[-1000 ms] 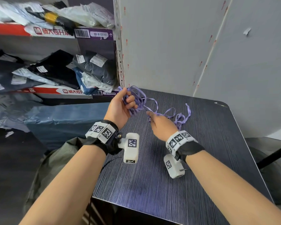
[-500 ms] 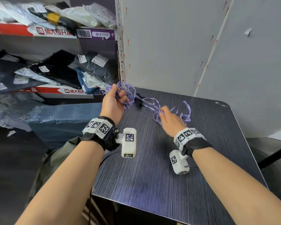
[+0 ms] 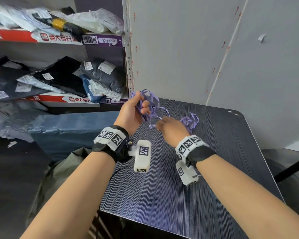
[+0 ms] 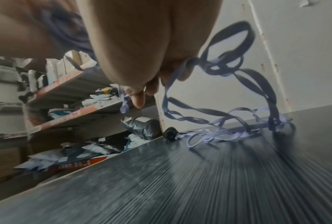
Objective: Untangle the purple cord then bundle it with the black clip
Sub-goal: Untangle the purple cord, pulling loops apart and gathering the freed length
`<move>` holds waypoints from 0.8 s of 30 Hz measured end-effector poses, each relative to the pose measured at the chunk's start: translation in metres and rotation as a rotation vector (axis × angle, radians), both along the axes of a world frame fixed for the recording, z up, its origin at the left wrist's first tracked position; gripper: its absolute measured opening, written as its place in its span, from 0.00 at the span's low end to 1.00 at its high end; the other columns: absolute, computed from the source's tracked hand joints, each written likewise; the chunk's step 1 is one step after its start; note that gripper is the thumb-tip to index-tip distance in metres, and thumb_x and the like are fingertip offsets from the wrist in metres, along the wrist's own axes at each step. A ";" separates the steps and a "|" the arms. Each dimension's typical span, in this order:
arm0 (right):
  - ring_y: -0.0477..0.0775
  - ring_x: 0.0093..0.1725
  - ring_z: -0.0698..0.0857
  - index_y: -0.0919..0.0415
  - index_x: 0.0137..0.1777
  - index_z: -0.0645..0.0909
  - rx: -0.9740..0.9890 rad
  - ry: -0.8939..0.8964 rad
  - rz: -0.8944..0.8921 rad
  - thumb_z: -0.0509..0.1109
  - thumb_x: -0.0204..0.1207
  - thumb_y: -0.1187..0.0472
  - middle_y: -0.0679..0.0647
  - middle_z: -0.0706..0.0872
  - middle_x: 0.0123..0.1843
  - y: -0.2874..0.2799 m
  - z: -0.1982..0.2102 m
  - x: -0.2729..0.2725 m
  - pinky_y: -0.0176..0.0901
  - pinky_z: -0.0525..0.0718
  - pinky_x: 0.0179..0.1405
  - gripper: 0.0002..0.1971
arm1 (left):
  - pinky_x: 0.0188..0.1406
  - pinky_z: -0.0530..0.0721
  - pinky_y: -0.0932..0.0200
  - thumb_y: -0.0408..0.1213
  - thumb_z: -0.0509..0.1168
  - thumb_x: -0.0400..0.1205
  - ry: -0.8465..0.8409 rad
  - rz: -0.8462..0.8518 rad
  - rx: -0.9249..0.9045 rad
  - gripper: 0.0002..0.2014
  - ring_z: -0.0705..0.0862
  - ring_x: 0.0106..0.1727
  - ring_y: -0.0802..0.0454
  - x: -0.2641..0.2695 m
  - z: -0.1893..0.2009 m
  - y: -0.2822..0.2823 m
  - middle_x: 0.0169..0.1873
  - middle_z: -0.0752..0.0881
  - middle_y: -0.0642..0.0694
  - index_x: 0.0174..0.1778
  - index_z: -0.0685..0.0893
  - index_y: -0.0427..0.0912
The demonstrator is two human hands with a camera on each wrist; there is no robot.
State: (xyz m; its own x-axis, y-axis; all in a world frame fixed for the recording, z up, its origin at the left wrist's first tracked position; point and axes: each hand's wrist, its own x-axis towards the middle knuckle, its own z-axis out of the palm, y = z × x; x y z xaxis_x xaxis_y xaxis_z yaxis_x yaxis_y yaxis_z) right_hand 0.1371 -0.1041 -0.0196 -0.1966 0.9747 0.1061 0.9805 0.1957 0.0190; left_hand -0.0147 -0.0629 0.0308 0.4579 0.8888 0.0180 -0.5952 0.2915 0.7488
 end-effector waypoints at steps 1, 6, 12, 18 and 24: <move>0.56 0.48 0.78 0.60 0.52 0.76 -0.015 0.010 0.051 0.61 0.75 0.72 0.53 0.72 0.45 0.000 -0.002 -0.002 0.44 0.71 0.42 0.09 | 0.28 0.76 0.66 0.43 0.48 0.89 0.000 0.023 0.024 0.16 0.72 0.20 0.58 0.004 0.001 0.000 0.22 0.76 0.52 0.38 0.71 0.42; 0.56 0.53 0.75 0.59 0.46 0.78 -0.041 0.219 0.174 0.58 0.78 0.69 0.54 0.77 0.48 -0.005 0.003 -0.001 0.49 0.74 0.50 0.08 | 0.37 0.82 0.60 0.35 0.53 0.88 0.173 0.194 0.159 0.09 0.85 0.31 0.54 0.014 -0.014 0.008 0.32 0.81 0.47 0.42 0.69 0.39; 0.48 0.43 0.69 0.63 0.37 0.73 -0.070 0.460 0.178 0.56 0.84 0.60 0.50 0.71 0.38 -0.019 0.012 0.007 0.43 0.66 0.43 0.14 | 0.44 0.83 0.68 0.38 0.53 0.88 0.597 0.342 0.349 0.10 0.89 0.41 0.61 0.018 -0.027 0.013 0.45 0.87 0.42 0.56 0.69 0.32; 0.52 0.26 0.67 0.56 0.27 0.61 -0.134 0.496 0.034 0.61 0.80 0.54 0.50 0.67 0.24 -0.025 0.017 0.007 0.47 0.65 0.28 0.21 | 0.37 0.84 0.67 0.32 0.51 0.88 0.744 0.342 0.469 0.05 0.88 0.38 0.56 0.023 -0.025 0.012 0.47 0.82 0.43 0.46 0.63 0.42; 0.52 0.22 0.62 0.56 0.24 0.59 -0.295 0.401 0.001 0.53 0.84 0.45 0.51 0.61 0.22 -0.022 0.020 0.008 0.45 0.62 0.27 0.27 | 0.34 0.86 0.44 0.36 0.54 0.86 1.381 0.222 0.835 0.13 0.87 0.37 0.38 0.013 -0.038 0.012 0.40 0.87 0.35 0.57 0.67 0.27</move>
State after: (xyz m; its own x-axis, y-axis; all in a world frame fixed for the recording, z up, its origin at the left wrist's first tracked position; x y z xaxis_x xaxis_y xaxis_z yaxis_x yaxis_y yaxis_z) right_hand 0.1453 -0.1261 0.0000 -0.1976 0.9744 -0.1067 0.8992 0.1369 -0.4155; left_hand -0.0013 -0.0511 -0.0073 0.4049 0.8900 0.2095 0.6528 -0.4418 0.6153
